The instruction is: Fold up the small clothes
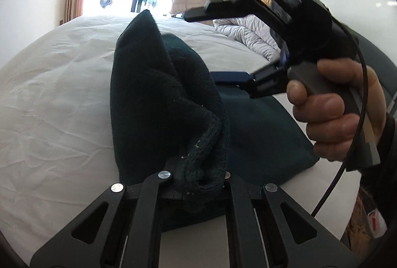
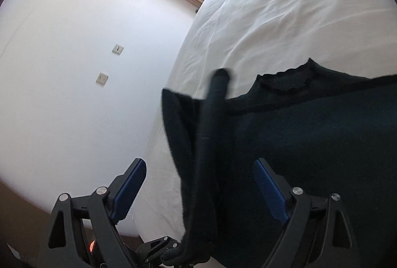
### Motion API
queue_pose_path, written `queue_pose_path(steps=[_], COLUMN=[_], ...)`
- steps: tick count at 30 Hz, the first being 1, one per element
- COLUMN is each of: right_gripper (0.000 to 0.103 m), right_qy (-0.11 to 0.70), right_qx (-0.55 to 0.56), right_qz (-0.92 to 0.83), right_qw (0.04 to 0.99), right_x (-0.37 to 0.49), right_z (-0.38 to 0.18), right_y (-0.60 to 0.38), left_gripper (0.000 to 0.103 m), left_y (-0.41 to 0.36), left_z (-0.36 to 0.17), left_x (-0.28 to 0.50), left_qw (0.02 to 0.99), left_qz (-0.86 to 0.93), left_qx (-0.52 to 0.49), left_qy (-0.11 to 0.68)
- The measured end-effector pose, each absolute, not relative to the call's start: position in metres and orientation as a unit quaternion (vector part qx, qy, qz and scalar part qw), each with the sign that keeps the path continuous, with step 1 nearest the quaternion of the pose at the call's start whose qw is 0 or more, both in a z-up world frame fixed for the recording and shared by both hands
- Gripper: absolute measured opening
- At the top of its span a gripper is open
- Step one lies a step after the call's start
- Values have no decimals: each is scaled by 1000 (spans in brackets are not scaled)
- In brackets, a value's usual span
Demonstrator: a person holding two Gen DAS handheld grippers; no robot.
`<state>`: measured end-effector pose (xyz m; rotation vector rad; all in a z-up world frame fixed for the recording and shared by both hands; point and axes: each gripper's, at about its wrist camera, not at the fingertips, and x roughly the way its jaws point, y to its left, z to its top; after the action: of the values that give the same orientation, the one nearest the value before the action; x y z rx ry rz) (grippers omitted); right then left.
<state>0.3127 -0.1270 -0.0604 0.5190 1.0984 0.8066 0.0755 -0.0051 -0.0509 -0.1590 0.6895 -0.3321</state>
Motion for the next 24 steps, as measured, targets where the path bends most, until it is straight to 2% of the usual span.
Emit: queue_pose_path(steps=[5,9,12,15,17,18,20,21,24], right_gripper=[90,75,75,64,51,36,19,15,13], right_qy=[551,547,528,521,519,518,512,507,499], right_qx=[176,191,166,126,109,99,88,88,86], right_qz=[309,309,297,283,283,281,271,269,259], right_qw=[755,754,778,796,799,802,811,814,822], right_x=[324,324,324,324,324,323,321,320,318], right_z=[-80,-83,-71,-61,-60,-59,-57,-57,-57], right_y=[-100,-99,-95,-90,-88,-89,-95,-101,-122], left_gripper=[6,6,6,6,6,6,6,6,6], left_y=[-17,-16,-22,-15,-18,-20,-24,-27,-37], left_z=[-53,-57,-58,-59,-58,-57,-57,-56,-55], left_x=[77,74,75,72,70,70,69,69,68], left_qw=[925,924,923,922,922,922,921,920,918], left_qz=[-164,-165,-167,-170,-172,-173,-179,-181,-195], left_qx=[-57,-34,-21,-11,-4,1,8,12,26], left_qy=[339,344,347,347,346,345,346,346,345])
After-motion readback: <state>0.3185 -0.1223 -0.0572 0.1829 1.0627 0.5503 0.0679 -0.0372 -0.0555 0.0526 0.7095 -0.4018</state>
